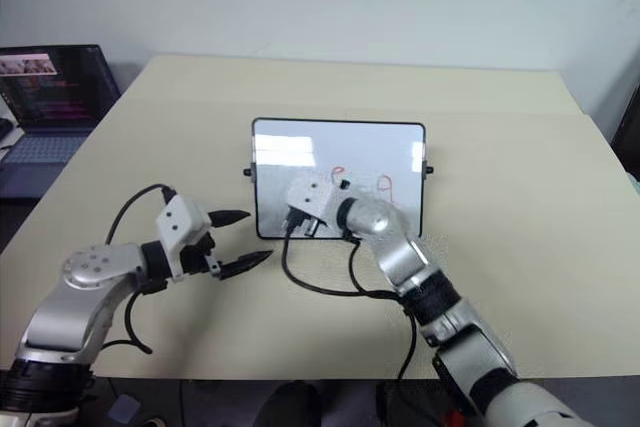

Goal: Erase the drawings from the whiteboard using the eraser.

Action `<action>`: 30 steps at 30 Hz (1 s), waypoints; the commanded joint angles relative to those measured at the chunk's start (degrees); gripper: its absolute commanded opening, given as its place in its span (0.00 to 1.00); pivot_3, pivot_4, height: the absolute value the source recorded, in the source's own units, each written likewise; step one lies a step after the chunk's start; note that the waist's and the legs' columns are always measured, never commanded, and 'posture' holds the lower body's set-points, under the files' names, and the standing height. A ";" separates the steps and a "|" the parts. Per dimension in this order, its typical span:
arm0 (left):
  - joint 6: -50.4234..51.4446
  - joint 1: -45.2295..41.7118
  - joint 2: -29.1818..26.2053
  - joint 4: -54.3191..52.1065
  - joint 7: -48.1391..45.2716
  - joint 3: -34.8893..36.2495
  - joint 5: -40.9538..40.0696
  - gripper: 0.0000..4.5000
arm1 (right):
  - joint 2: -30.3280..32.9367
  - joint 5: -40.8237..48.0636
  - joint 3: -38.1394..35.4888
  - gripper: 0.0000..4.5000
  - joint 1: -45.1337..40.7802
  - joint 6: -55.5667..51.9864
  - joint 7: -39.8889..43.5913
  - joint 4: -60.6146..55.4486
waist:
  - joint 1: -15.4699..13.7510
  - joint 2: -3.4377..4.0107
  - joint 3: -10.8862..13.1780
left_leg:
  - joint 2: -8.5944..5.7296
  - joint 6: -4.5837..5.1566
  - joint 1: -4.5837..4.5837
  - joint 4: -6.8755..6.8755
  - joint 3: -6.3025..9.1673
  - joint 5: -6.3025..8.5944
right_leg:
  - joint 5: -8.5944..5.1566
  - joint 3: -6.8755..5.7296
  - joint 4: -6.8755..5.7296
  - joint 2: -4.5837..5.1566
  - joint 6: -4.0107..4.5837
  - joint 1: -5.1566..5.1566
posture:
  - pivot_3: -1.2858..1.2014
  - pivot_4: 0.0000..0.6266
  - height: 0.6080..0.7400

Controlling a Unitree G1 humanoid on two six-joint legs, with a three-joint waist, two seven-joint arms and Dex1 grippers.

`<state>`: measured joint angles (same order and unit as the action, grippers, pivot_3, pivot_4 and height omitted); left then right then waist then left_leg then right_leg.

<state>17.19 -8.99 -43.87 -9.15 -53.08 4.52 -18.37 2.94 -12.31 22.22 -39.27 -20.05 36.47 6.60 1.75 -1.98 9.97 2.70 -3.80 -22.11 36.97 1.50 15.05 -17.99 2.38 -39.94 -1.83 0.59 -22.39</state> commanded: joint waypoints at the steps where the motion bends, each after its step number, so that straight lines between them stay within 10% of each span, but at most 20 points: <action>1: -0.92 -0.85 0.20 -2.57 -0.42 0.04 -0.44 1.00 | 1.34 5.35 -3.38 0.22 4.35 -7.93 2.47 -15.37 | 0.07 0.01 0.01 | 0.00 0.00 0.00 -0.01 -0.01 0.00 | 0.00 0.01 0.00 0.00 0.00 -0.03 | 0.52 0.24 1.00; 30: -1.04 -2.28 1.88 -3.05 -0.29 -1.04 -0.35 1.00 | 12.96 13.79 -5.47 0.22 17.77 -21.64 -2.81 -37.69 | 0.26 0.00 0.02 | -0.03 0.00 0.04 0.00 -0.03 0.00 | -0.02 0.06 0.02 -0.07 -0.03 0.00 | 0.52 0.24 1.00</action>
<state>16.82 -11.24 -42.11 -10.34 -53.77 2.45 -18.38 14.88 0.98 17.11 -22.08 -42.94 33.40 -27.79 2.01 -1.98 9.99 2.67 -3.80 -22.08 36.96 1.48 15.05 -18.02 2.43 -39.92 -1.90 0.56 -22.39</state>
